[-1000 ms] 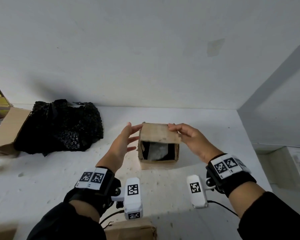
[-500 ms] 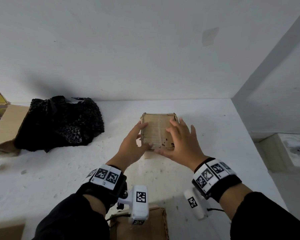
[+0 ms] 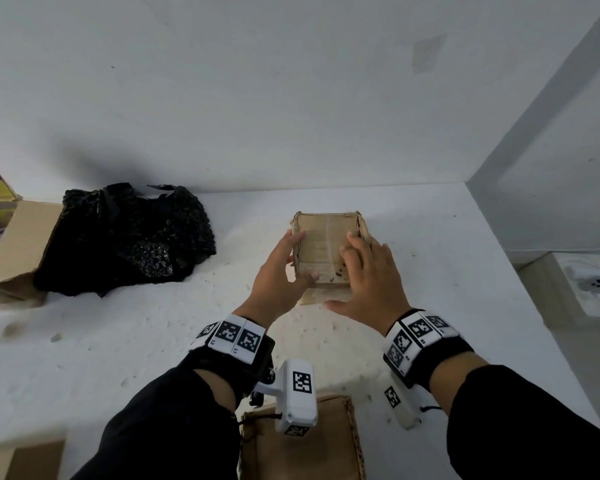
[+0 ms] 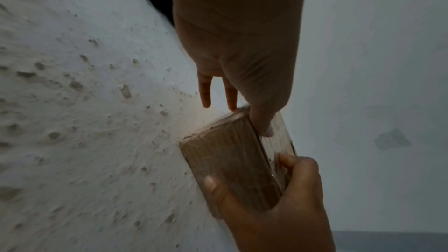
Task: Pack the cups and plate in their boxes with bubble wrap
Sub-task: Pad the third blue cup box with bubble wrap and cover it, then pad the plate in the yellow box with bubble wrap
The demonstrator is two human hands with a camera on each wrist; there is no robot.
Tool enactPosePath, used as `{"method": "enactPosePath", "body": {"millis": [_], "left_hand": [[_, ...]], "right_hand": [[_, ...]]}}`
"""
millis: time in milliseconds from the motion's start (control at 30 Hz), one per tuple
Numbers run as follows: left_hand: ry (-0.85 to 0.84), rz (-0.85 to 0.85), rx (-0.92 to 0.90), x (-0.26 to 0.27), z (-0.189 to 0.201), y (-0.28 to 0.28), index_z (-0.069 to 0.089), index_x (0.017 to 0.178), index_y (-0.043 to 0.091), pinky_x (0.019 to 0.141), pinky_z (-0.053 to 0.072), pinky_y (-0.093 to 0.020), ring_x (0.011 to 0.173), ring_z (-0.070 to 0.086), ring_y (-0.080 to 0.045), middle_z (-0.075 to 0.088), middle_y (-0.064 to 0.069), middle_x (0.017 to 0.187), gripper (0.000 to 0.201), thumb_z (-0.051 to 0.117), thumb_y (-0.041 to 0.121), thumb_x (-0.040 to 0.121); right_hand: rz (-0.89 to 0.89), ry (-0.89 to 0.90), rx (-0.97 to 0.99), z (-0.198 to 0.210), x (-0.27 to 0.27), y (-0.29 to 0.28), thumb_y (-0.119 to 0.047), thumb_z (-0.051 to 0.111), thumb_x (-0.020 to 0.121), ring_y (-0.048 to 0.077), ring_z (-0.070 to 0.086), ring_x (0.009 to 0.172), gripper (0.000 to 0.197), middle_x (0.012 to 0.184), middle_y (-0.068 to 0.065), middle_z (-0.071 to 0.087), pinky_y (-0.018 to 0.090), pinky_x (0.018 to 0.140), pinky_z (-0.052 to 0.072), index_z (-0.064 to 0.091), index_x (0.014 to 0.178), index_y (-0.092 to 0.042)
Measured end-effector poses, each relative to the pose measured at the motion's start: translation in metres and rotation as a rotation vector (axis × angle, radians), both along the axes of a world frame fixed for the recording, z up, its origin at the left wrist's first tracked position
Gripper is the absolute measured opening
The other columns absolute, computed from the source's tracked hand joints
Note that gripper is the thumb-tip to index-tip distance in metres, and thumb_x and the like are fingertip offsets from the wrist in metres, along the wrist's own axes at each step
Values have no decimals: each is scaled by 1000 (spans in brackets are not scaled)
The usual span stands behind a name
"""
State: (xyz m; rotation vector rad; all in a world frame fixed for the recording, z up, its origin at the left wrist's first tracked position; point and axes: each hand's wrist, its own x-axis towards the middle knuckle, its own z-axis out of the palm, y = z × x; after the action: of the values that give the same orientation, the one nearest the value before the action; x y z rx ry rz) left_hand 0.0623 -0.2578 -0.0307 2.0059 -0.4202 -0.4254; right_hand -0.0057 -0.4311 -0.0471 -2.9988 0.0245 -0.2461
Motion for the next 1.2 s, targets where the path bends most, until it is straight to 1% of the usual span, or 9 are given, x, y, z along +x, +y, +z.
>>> {"method": "enactPosePath", "body": {"millis": [100, 233, 333, 400, 500, 633, 800, 967, 1200], "left_hand": [[0, 3, -3, -1, -1, 0, 36, 139, 35, 96, 48, -40, 112, 49, -9, 32, 5, 151, 67, 70, 21, 83], [3, 13, -6, 0, -2, -1, 36, 138, 35, 96, 49, -40, 112, 51, -11, 33, 5, 150, 67, 70, 19, 83], [11, 24, -12, -2, -1, -1, 37, 137, 36, 95, 49, -40, 114, 51, -12, 33, 6, 150, 66, 70, 18, 83], [21, 26, -15, -3, 1, -1, 37, 137, 37, 94, 50, -42, 115, 50, -13, 35, 10, 147, 66, 70, 19, 83], [38, 36, -6, -5, 4, -2, 36, 137, 37, 91, 51, -42, 113, 51, -11, 37, 20, 136, 64, 68, 20, 85], [-18, 65, 156, -11, 13, -5, 30, 141, 39, 81, 48, -28, 96, 58, -10, 44, 14, 136, 63, 64, 30, 88], [-139, 26, 452, -19, 27, -2, 21, 146, 36, 75, 44, -26, 100, 60, -16, 46, 9, 141, 63, 54, 32, 93], [-178, -46, 516, -24, 44, 28, 40, 137, 38, 91, 46, -28, 118, 53, -12, 45, 14, 141, 49, 55, 32, 91], [-190, 42, 485, -8, 66, 93, 50, 131, 31, 92, 41, -25, 120, 49, -13, 47, 9, 138, 39, 55, 30, 92]], "right_hand": [[-155, 39, 88, 7, 1, 15, -91, 43, 52, 35, 47, 122, 96, 139, 10, 45, 66, 99, 29, 50, 106, -13], [-145, 30, 66, 5, 4, 17, -88, 41, 58, 38, 55, 112, 87, 132, 14, 52, 66, 92, 36, 52, 98, -11], [-50, 20, 46, 1, 6, 10, -77, 56, 61, 43, 55, 108, 78, 130, 21, 52, 59, 86, 47, 47, 96, -8], [-21, 91, 96, 5, 5, 9, -65, 76, 52, 47, 53, 108, 79, 129, 24, 51, 49, 69, 57, 46, 95, -6], [-7, 117, 145, 7, 1, 8, -43, 89, 49, 48, 49, 115, 78, 135, 25, 46, 43, 57, 58, 45, 101, -4], [3, 155, 219, 13, 1, -1, -27, 74, 76, 37, 18, 139, 67, 154, 14, 15, 42, 87, 52, 38, 127, -3], [-21, 364, 384, 28, 8, -11, -40, 77, 70, 22, 15, 139, 93, 154, 0, 2, 41, 108, 33, 22, 139, -10], [-40, 536, 442, 52, 17, -19, -43, 73, 74, 21, 13, 142, 87, 156, -3, 5, 45, 114, 23, 26, 142, -15], [-137, 442, 45, 121, 35, 34, -49, 58, 81, 29, 36, 127, 62, 140, 8, 34, 46, 104, 28, 39, 134, -22]]}}
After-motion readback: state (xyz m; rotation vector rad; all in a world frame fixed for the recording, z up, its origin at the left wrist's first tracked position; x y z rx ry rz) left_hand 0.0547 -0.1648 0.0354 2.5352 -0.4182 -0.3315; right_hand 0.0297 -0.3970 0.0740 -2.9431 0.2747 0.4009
